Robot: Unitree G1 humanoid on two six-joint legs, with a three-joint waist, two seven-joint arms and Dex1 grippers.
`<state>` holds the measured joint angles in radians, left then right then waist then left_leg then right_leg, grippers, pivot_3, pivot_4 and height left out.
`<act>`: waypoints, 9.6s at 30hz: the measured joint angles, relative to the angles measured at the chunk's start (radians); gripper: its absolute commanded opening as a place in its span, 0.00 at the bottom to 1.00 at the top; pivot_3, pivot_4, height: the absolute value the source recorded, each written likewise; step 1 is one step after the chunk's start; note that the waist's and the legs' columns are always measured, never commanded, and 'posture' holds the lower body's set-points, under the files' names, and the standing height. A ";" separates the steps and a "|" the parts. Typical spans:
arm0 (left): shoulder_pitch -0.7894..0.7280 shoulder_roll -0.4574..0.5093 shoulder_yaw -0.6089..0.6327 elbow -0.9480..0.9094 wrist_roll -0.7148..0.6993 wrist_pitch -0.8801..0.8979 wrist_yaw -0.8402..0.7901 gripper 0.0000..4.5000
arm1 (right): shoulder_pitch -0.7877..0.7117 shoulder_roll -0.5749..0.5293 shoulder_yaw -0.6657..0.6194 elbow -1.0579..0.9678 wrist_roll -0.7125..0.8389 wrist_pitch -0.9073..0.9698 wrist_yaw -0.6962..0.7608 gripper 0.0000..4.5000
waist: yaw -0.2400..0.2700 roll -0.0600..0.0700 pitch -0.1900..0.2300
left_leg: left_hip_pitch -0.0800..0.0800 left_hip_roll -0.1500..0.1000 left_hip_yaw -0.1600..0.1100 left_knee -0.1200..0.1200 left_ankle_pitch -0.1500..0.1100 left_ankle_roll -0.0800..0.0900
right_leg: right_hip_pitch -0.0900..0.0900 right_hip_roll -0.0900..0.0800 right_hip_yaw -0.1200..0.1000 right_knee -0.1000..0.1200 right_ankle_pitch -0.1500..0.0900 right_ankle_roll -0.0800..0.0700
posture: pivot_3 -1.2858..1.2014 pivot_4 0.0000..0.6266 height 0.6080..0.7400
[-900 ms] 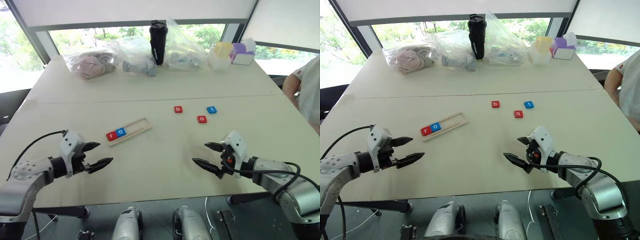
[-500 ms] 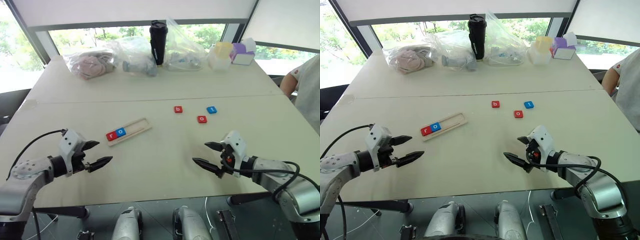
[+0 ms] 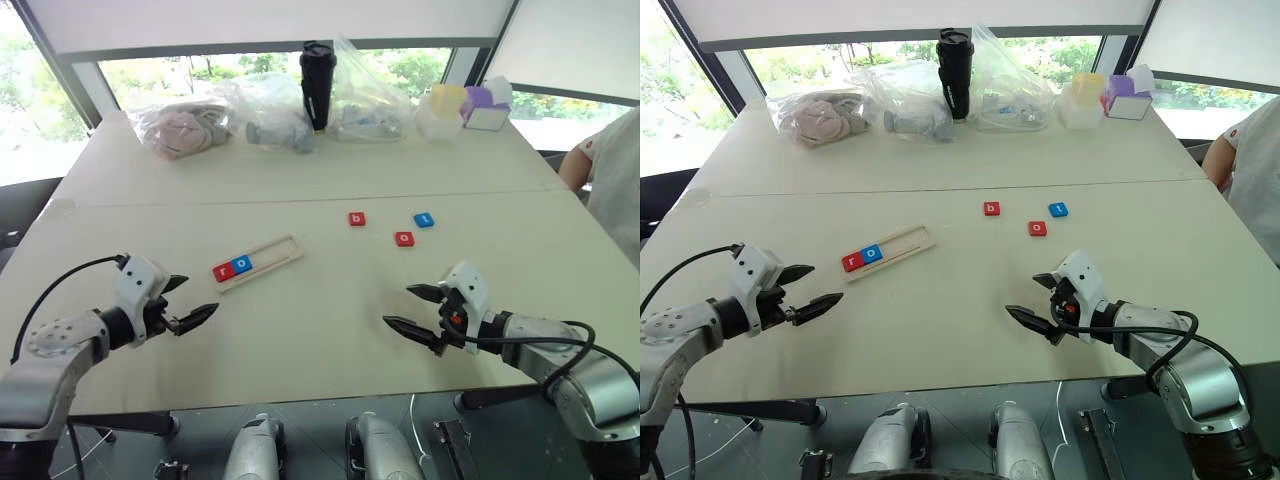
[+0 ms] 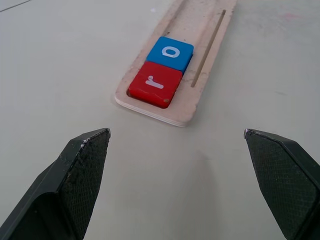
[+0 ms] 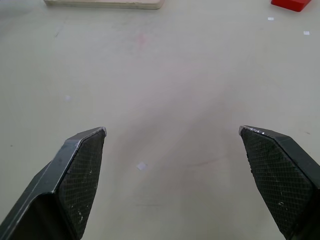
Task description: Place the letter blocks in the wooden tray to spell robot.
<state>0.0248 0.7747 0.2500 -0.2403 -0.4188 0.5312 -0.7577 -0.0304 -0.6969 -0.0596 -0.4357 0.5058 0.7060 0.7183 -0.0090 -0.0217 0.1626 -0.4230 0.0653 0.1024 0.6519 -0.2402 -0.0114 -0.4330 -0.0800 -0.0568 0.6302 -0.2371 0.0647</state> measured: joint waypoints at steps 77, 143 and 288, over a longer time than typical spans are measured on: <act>-0.553 -0.157 -0.513 0.524 0.376 -0.533 -0.567 0.55 | 0.105 -0.013 -0.106 -0.205 0.127 0.150 -0.084 1.00 | 0.021 0.011 -0.015 | -0.003 0.000 -0.002 0.012 -0.003 0.006 | 0.004 -0.001 -0.002 0.000 0.001 0.001 | 0.52 0.24 1.00; -0.243 0.126 -0.066 -0.156 -0.161 0.252 -0.260 0.99 | -0.838 0.580 0.091 1.031 -0.287 -0.091 -0.579 1.00 | -0.011 0.009 -0.007 | -0.009 0.000 0.002 0.007 -0.002 0.003 | -0.006 0.001 0.000 0.002 0.003 0.004 | 0.52 0.24 1.00; -0.305 0.181 -0.266 -0.057 -0.028 0.050 -0.408 1.00 | -0.612 0.193 0.469 0.537 -0.347 -0.332 0.436 0.26 | -0.004 0.003 0.000 | 0.005 -0.001 0.004 -0.001 -0.001 0.001 | 0.003 0.000 0.000 0.001 0.000 0.003 | 0.52 0.24 1.00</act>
<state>-0.2805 0.9554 -0.0156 -0.2978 -0.4472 0.5810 -1.1653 -0.6422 -0.5035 0.4089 0.1009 0.1584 0.3743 1.1547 -0.0134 -0.0189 0.1629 -0.4179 0.0646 0.1066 0.6509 -0.2411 -0.0099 -0.4298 -0.0799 -0.0564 0.6308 -0.2374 0.0675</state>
